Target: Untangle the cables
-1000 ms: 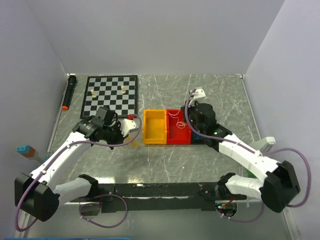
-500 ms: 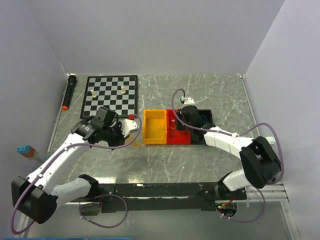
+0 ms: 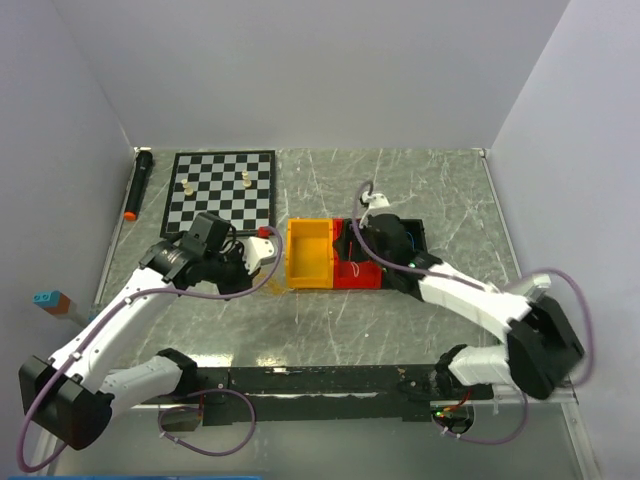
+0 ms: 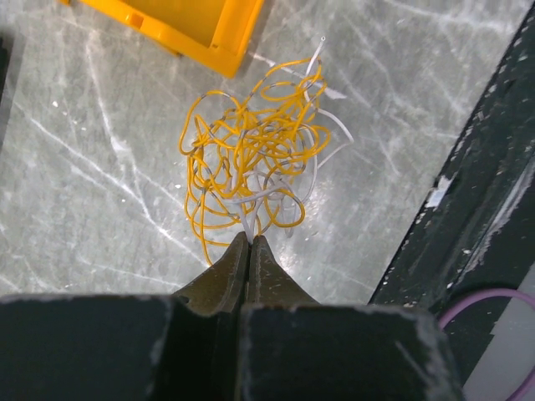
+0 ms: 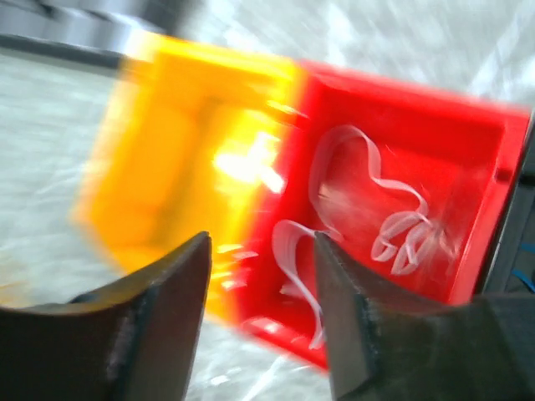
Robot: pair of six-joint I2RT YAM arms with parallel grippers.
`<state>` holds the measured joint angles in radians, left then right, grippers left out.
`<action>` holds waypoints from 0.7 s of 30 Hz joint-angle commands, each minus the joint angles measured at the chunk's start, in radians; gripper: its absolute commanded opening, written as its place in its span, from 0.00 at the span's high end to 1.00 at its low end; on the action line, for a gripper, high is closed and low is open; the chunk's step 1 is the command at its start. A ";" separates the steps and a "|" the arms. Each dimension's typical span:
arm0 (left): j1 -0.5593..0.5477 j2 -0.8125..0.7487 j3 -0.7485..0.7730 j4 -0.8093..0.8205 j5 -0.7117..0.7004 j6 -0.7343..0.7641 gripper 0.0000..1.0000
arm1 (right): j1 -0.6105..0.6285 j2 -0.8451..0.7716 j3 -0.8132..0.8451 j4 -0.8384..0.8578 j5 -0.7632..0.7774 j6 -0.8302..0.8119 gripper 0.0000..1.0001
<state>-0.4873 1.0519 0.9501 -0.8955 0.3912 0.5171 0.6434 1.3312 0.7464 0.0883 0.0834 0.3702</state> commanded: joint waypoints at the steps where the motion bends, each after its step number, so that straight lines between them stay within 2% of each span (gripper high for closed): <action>1: -0.007 -0.044 0.012 0.055 0.092 -0.040 0.99 | 0.056 -0.211 -0.031 0.085 -0.077 -0.051 0.34; 4: -0.007 -0.076 -0.005 0.105 0.132 -0.058 0.99 | 0.059 -0.286 -0.088 0.113 -0.248 -0.030 0.34; 9: -0.007 -0.041 0.027 0.107 0.170 -0.091 0.99 | 0.058 -0.336 -0.165 0.177 -0.486 0.071 0.34; 15: -0.005 0.000 0.098 0.104 0.187 -0.106 0.99 | 0.055 -0.294 -0.237 0.353 -0.596 0.225 0.34; 21: -0.007 0.011 0.115 0.112 0.196 -0.123 0.99 | 0.055 -0.253 -0.254 0.473 -0.691 0.268 0.35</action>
<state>-0.4889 1.0603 1.0248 -0.8108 0.5434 0.4213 0.6998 1.0645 0.4900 0.3946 -0.5060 0.5823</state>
